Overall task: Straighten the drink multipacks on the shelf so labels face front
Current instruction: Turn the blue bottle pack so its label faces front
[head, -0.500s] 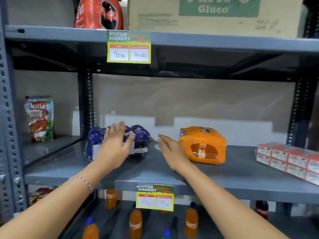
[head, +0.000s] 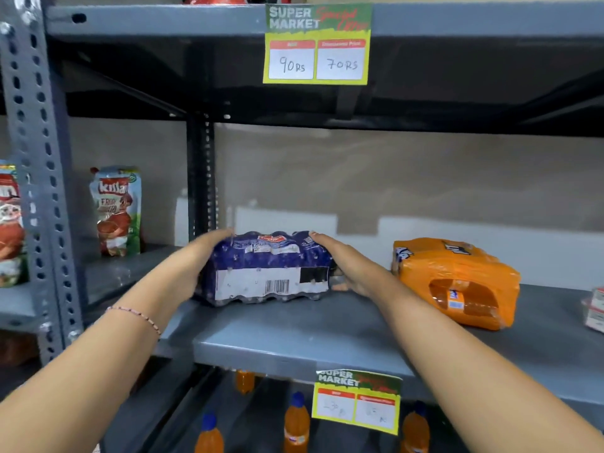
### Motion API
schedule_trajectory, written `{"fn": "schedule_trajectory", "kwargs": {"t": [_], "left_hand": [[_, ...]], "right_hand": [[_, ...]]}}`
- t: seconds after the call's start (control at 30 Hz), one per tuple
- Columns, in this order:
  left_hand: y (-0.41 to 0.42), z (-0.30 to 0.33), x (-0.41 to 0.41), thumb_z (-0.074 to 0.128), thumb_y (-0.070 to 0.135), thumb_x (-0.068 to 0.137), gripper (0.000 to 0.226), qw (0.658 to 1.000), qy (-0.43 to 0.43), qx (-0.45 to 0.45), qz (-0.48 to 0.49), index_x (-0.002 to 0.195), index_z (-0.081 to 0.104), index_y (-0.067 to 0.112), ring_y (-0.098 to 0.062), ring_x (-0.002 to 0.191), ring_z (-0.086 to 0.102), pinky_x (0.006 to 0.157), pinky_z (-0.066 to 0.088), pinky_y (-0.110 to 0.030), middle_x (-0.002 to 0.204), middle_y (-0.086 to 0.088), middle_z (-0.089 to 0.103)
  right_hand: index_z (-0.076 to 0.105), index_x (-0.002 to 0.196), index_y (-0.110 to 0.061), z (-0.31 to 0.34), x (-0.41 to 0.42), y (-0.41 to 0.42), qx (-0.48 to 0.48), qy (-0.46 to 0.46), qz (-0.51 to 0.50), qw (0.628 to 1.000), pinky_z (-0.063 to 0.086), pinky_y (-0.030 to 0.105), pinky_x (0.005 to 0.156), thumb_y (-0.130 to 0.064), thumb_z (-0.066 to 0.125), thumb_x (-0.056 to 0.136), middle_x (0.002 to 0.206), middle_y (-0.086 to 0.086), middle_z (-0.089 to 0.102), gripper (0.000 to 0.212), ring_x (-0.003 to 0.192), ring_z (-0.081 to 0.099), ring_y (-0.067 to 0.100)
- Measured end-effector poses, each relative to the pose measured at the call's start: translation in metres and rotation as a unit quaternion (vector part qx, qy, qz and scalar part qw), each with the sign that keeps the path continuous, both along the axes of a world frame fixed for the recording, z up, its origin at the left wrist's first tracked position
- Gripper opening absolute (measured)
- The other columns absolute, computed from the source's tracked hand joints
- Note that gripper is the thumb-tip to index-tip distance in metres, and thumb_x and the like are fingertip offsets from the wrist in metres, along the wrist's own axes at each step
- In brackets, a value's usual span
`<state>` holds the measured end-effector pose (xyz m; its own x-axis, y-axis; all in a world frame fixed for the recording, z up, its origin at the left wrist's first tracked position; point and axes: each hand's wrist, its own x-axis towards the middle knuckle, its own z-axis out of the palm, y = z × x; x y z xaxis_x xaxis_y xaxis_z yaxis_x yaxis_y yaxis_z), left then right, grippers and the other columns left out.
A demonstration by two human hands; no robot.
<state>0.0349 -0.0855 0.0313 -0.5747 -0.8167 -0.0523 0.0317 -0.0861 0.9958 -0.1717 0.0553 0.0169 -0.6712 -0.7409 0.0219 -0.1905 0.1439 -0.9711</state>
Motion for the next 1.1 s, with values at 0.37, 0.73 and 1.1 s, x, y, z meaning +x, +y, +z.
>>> {"fn": "schedule_trajectory", "kwargs": {"t": [0.37,0.73,1.1], "left_hand": [[-0.030,-0.039,-0.017,0.079,-0.007,0.078,0.065,0.978,0.124,-0.166,-0.018,0.136,0.066,0.021,-0.011,0.095,0.078,0.080,0.062,-0.026,0.113,0.003,0.080],[-0.029,-0.044,-0.024,0.098,0.021,0.060,0.062,0.964,0.070,-0.199,0.162,0.114,0.068,0.016,-0.018,0.098,0.071,0.086,0.060,-0.034,0.106,0.000,0.072],[-0.021,-0.054,-0.021,0.087,0.045,0.065,0.094,0.909,0.152,-0.382,-0.062,0.146,0.046,0.020,-0.019,0.124,0.058,0.103,0.047,-0.037,0.136,-0.008,0.059]], "right_hand": [[0.076,0.096,-0.004,-0.020,-0.032,-0.010,-0.172,0.056,-0.001,0.984,0.059,0.043,0.086,-0.008,0.080,0.068,0.090,0.014,0.080,0.029,0.083,0.075,0.030],[0.075,0.064,-0.017,-0.012,-0.045,-0.006,-0.248,-0.023,-0.067,0.966,0.045,0.046,0.096,-0.060,0.058,0.084,0.077,0.001,0.072,0.050,0.103,0.062,0.028],[0.049,0.046,-0.007,-0.004,-0.028,0.011,-0.227,-0.144,0.076,0.960,0.049,0.028,0.055,-0.062,0.037,0.095,0.057,0.020,0.071,0.075,0.048,0.068,0.030]]}}
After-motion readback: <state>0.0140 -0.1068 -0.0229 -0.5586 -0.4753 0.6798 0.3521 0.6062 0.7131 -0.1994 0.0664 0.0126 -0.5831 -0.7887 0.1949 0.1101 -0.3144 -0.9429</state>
